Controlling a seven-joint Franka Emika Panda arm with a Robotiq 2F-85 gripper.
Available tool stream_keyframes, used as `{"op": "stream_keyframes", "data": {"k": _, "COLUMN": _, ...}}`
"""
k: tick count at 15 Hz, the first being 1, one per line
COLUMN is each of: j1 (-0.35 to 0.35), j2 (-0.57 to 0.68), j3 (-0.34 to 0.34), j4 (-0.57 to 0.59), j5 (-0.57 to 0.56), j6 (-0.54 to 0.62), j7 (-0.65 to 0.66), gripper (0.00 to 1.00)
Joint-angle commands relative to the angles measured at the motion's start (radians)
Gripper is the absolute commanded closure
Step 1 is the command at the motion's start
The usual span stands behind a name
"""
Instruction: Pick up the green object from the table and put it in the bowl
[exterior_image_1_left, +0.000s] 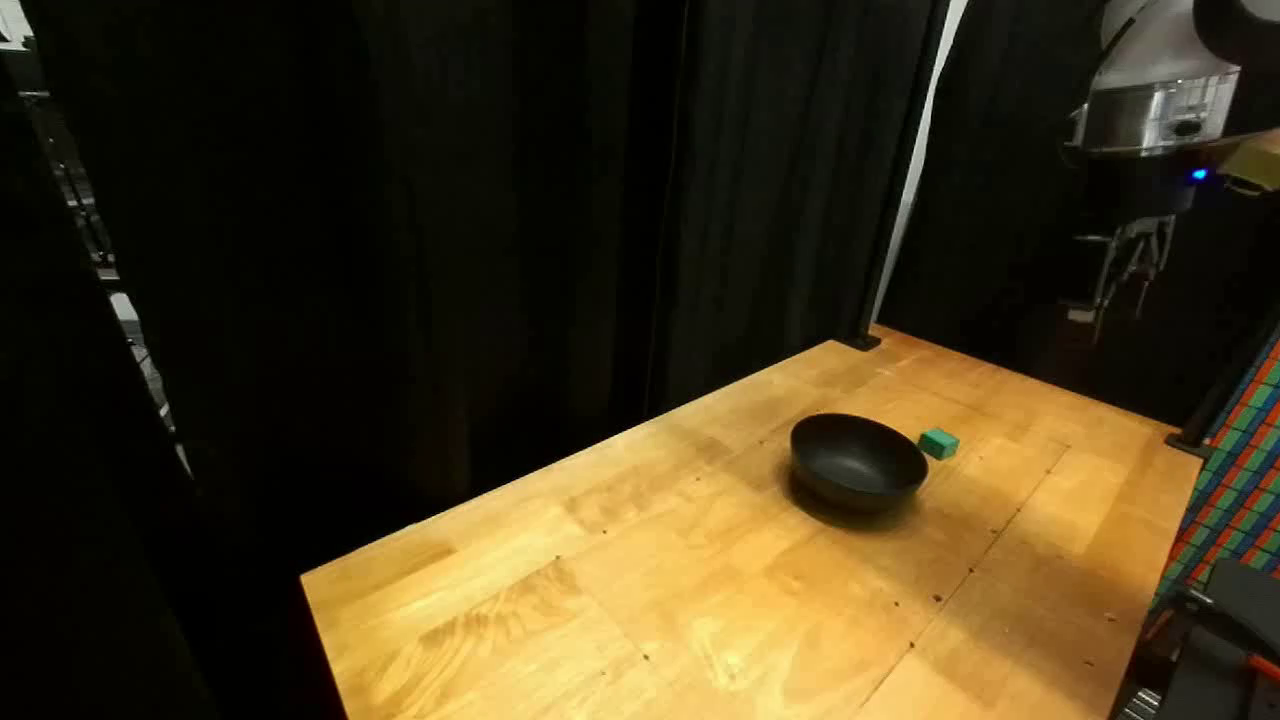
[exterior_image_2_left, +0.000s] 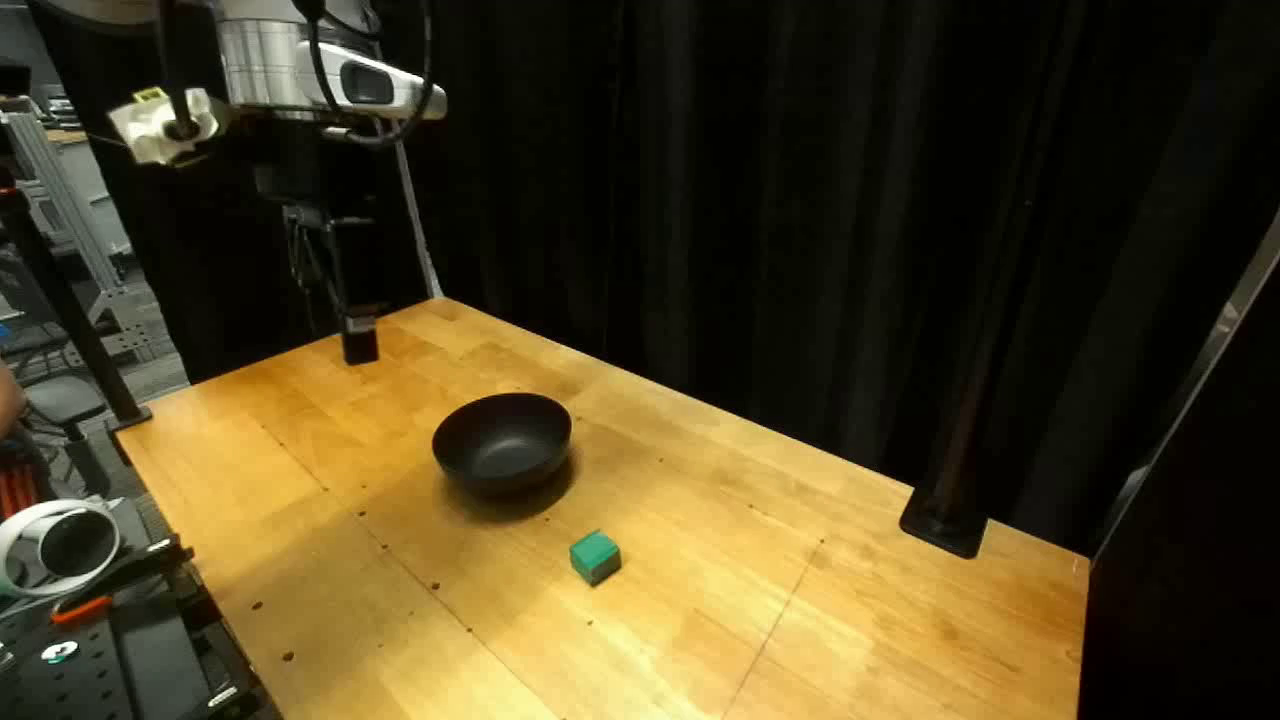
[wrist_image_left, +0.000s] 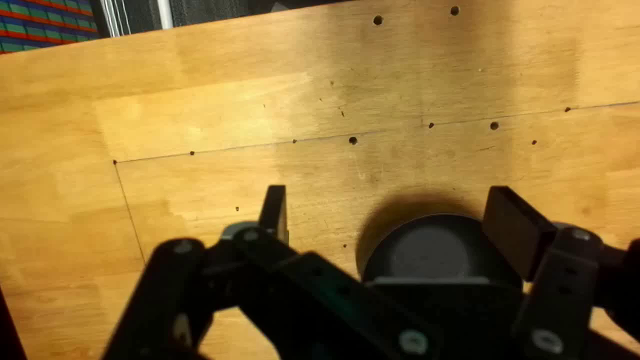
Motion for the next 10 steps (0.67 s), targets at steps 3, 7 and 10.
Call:
{"op": "stream_keyframes", "data": {"k": 3, "j1": 0.007, "j2": -0.001, "j3": -0.007, "j4": 0.012, "j5": -0.002, "j6": -0.001, "j7": 0.002, "gripper": 0.0}}
{"op": "stream_keyframes", "data": {"k": 7, "j1": -0.016, "j2": 0.176, "j3": -0.039, "j4": 0.06, "j5": 0.024, "j6": 0.155, "j7": 0.06, "gripper": 0.0}}
{"op": "stream_keyframes", "data": {"k": 10, "j1": -0.027, "j2": 0.329, "j3": -0.073, "j4": 0.106, "j5": 0.063, "j6": 0.289, "j7": 0.068, "gripper": 0.0}}
